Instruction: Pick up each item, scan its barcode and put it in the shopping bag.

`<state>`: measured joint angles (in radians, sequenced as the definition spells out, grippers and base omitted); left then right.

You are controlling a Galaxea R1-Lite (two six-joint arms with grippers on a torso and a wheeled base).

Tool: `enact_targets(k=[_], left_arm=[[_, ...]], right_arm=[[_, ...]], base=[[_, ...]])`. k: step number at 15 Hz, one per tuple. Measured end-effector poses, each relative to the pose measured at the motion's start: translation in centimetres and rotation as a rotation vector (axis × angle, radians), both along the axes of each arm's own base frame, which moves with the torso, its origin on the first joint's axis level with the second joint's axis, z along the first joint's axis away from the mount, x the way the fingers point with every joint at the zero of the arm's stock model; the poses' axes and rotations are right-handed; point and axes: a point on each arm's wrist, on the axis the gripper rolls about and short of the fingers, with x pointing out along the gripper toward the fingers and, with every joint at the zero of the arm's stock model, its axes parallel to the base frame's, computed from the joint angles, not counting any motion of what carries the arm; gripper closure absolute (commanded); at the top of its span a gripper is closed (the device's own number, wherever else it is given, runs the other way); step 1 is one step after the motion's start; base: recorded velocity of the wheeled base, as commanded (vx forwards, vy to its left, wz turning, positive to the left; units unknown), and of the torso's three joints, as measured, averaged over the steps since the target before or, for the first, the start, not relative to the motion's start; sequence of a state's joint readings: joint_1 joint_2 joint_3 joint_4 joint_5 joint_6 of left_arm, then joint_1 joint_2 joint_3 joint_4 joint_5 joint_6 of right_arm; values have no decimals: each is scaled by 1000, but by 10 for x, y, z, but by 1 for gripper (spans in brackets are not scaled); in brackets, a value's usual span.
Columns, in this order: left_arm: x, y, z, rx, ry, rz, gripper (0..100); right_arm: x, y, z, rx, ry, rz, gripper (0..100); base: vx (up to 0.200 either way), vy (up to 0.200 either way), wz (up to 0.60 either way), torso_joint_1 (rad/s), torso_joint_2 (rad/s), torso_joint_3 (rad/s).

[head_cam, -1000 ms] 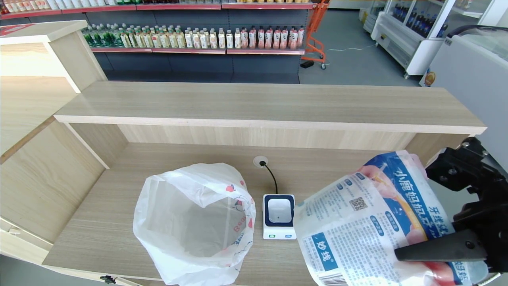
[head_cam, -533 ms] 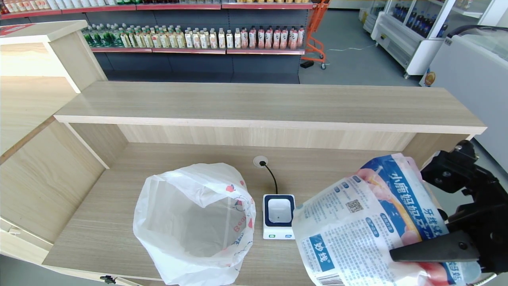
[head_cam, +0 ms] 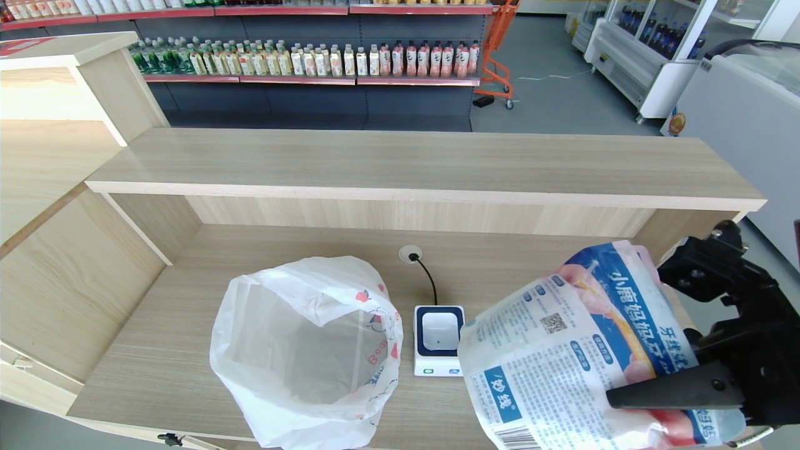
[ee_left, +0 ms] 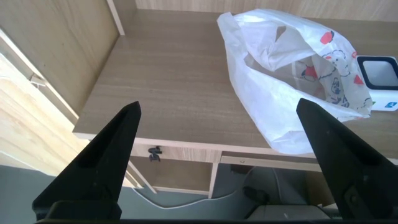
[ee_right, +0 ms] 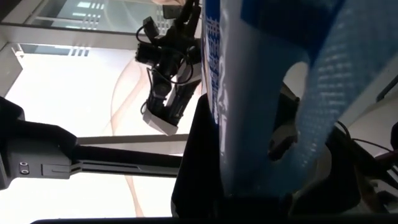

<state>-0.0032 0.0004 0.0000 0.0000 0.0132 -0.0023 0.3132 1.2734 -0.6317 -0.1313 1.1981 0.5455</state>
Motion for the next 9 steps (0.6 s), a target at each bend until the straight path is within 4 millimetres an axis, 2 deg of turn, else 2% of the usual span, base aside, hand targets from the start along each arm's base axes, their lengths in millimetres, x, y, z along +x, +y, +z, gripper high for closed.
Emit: enact_targets(k=[9], left_arm=[[0,0,0,0,0,0,0]], right_arm=[[1,0,-9,-31,-43,-16,100]], base=[[0,0,0,0,0,0]])
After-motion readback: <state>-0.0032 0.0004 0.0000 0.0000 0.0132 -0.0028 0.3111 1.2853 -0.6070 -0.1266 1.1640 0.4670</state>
